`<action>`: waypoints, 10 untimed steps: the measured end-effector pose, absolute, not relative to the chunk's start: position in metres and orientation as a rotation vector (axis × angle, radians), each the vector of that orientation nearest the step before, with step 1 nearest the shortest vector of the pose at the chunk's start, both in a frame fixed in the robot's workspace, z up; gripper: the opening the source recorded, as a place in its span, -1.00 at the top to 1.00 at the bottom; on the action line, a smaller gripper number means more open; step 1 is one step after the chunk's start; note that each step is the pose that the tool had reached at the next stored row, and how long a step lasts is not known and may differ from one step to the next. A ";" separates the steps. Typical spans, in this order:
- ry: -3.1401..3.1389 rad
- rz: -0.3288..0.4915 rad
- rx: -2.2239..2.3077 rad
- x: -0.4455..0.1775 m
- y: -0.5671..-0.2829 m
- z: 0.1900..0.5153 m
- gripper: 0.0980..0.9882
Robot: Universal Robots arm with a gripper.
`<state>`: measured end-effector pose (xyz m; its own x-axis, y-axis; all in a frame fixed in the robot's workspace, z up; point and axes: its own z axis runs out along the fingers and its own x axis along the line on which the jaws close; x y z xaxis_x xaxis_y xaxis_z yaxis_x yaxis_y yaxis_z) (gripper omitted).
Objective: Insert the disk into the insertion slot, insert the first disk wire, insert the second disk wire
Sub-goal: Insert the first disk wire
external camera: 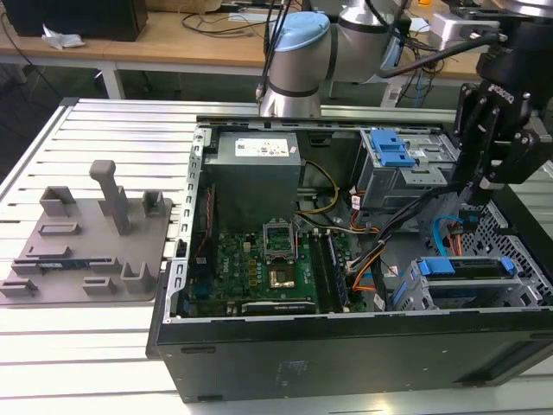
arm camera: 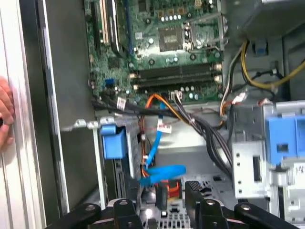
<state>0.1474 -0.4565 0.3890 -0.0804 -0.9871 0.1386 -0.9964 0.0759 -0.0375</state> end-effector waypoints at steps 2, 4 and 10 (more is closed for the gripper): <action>-2.247 0.190 2.072 0.150 -0.457 0.389 0.09; -2.243 0.205 2.061 0.150 -0.457 0.389 0.09; -2.238 0.247 2.019 0.151 -0.457 0.388 0.09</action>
